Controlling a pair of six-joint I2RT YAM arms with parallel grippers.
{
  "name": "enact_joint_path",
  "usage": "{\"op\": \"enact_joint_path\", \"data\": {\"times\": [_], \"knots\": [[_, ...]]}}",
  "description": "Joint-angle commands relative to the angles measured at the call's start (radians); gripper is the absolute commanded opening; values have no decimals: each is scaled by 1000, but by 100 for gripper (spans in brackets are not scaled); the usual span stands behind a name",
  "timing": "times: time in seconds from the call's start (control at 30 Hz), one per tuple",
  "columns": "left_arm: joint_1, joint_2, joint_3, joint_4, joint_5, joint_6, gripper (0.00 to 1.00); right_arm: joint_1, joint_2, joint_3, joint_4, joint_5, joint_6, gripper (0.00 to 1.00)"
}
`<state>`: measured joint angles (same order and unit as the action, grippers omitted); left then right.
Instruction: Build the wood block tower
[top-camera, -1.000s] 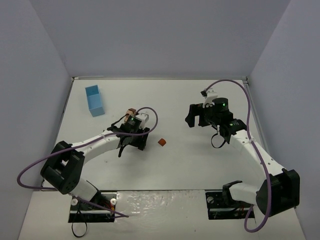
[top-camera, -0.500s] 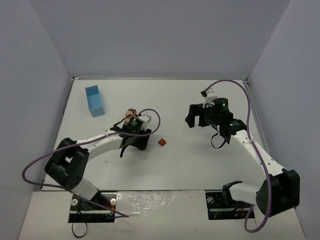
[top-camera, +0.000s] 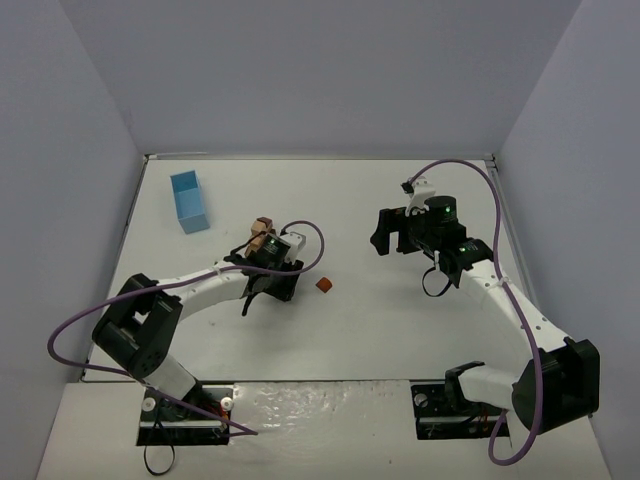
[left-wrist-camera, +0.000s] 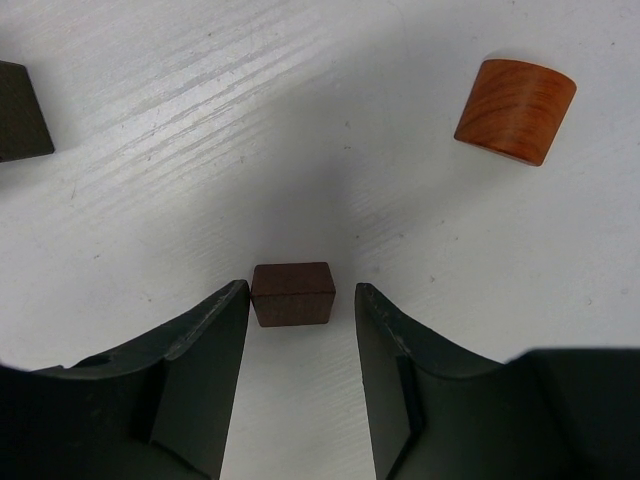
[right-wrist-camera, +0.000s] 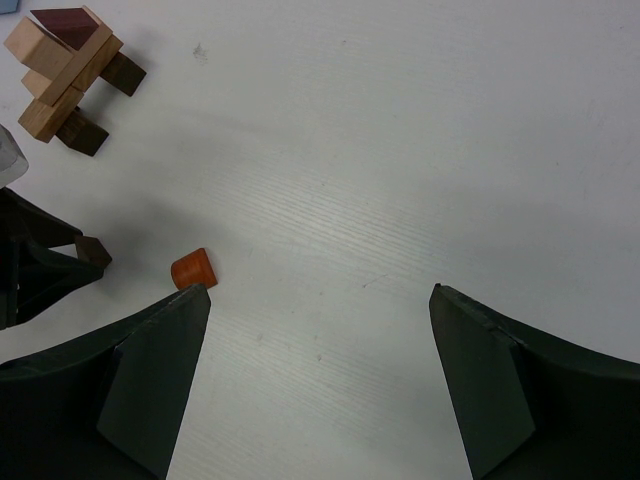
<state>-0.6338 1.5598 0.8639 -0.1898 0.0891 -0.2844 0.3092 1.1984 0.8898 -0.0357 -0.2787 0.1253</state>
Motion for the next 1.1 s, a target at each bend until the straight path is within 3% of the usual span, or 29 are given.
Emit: {"op": "enact_joint_path", "data": {"times": [0.0, 0.57, 0.7, 0.73, 0.8, 1.07], "knots": [[-4, -6, 14, 22, 0, 5, 43, 5, -23, 24, 39, -8, -13, 89], [-7, 5, 6, 8, -6, -6, 34, 4, -26, 18, 39, -5, -13, 90], [-7, -8, 11, -1, -3, -7, 20, 2, -28, 20, 39, -7, -15, 90], [-7, -20, 17, -11, -3, -7, 11, 4, -31, 21, 39, -7, -14, 90], [-6, -49, 33, -41, -1, -3, 3, 4, -33, 23, 39, -5, -14, 90], [78, -182, 213, -228, 22, 102, 3, 4, -45, 42, 39, -19, -6, 90]]}}
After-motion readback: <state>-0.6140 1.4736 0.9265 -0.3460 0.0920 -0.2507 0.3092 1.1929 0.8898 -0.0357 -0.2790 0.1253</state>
